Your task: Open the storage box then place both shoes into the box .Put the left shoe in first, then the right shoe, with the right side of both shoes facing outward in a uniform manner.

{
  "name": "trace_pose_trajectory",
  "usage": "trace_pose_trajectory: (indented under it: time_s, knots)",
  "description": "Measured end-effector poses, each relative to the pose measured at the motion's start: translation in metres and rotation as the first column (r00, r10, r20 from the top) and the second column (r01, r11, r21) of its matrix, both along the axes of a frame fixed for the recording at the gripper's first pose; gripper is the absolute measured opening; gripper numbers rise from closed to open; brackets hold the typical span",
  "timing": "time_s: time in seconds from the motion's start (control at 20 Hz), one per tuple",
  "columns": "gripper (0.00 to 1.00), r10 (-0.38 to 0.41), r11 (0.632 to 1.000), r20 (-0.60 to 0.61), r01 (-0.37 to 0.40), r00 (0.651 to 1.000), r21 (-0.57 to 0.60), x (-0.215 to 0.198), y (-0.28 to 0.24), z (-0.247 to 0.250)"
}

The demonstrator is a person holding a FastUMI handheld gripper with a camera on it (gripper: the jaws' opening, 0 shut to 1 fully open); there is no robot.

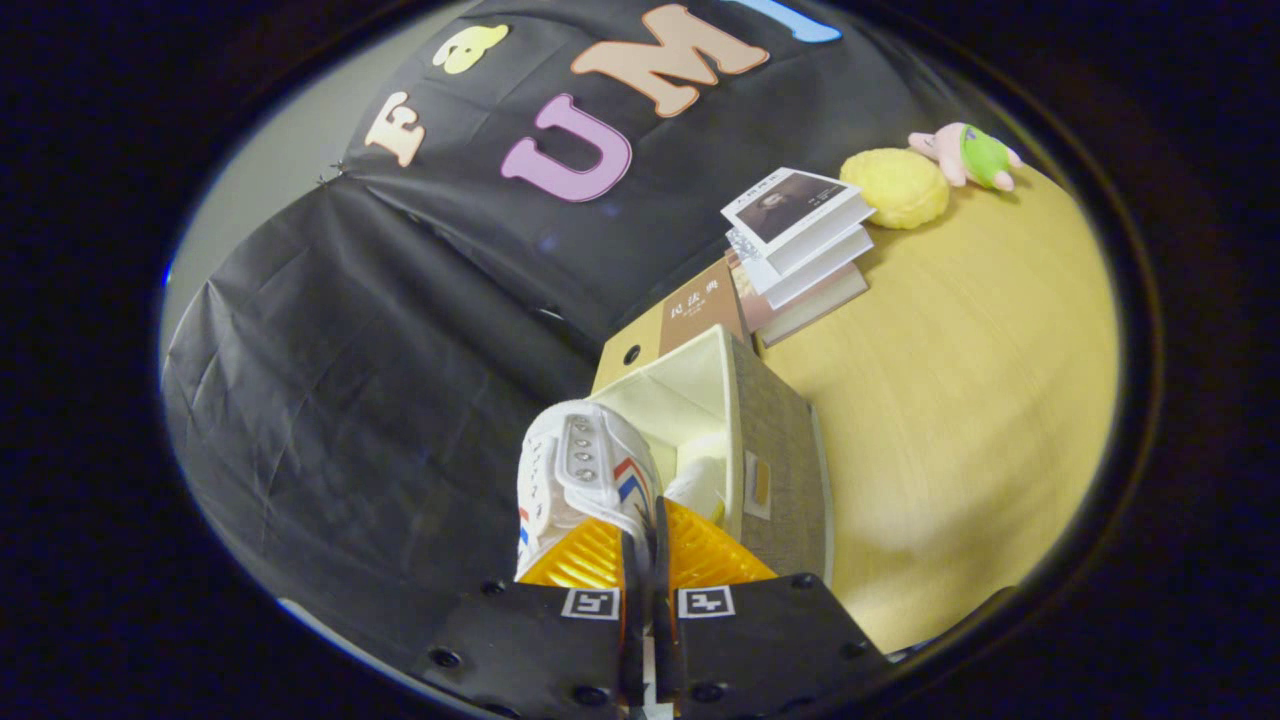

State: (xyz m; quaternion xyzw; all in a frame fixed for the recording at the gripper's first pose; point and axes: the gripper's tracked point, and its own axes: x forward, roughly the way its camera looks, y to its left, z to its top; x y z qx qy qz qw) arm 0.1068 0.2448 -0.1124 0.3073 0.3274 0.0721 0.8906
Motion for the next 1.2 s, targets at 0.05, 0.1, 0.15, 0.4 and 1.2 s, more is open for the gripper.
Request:
trace_pose_trajectory:
  time_s: [0.05, 0.1, 0.15, 0.4, 1.2]
  knots:
    - [0.07, -0.012, 1.0, -0.003, 0.012, 1.0, -0.005, 0.004, 0.0, -0.002]
    - [0.09, -0.025, 1.0, -0.003, 0.025, 1.0, -0.01, 0.007, 0.0, -0.005]
    - [0.1, -0.04, 0.999, -0.005, 0.04, 0.999, -0.034, 0.009, -0.004, -0.009]
    - [0.29, 0.043, 0.997, 0.04, -0.04, 0.998, -0.073, 0.006, 0.01, -0.005]
    - [1.0, 0.063, 0.981, 0.317, 0.0, 0.946, -0.193, -0.039, -0.078, 0.053]
